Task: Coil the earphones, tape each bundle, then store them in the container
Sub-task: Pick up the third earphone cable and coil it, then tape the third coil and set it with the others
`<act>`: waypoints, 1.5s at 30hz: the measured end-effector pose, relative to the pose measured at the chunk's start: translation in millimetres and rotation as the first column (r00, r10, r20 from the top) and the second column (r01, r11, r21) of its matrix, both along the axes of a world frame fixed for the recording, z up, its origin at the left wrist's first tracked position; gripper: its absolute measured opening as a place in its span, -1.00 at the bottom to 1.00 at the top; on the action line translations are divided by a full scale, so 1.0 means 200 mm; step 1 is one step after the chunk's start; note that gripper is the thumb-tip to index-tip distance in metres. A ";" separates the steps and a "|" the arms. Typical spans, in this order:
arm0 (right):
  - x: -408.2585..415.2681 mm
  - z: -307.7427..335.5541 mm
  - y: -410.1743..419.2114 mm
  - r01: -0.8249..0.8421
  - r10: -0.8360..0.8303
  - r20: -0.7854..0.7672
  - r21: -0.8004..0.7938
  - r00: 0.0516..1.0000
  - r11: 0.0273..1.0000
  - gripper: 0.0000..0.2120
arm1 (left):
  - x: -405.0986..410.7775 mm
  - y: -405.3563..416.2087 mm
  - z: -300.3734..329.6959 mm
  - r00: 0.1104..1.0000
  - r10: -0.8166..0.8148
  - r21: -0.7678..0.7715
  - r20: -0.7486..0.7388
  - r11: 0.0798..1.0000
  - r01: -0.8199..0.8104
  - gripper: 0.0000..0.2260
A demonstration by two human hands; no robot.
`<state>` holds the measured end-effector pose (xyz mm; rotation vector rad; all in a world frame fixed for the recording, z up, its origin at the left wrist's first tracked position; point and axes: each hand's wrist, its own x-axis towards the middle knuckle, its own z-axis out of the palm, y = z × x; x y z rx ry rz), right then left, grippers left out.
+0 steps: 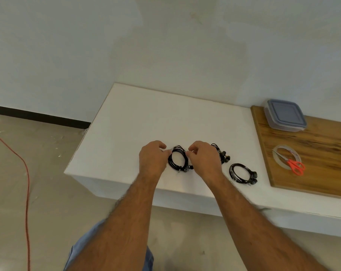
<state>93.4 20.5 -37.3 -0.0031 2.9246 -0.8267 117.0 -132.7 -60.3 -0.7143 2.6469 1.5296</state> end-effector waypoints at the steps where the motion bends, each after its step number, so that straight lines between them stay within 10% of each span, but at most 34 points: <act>1: 0.01 0.01 0.01 -0.005 0.005 -0.014 0.002 1.000 1.000 -0.86 | 0.00 0.00 0.01 1.000 0.010 0.006 -0.009 1.000 -0.010 -0.77; 17: 0.18 0.17 0.33 0.031 -0.041 -0.095 -0.107 0.995 0.994 -0.89 | 0.19 0.23 0.19 0.976 -0.142 -0.064 -0.165 0.989 0.133 -0.88; 31: 0.14 0.21 1.44 0.402 -0.427 -0.185 -0.159 0.885 0.902 -0.91 | 0.08 0.92 0.26 0.921 -0.371 -0.063 -0.120 0.929 0.365 -0.88; 45: -0.07 0.06 1.63 0.229 -0.233 -0.056 -0.078 0.971 0.970 -0.70 | -0.54 1.50 0.08 0.829 -0.555 -0.054 0.068 0.828 0.558 -0.63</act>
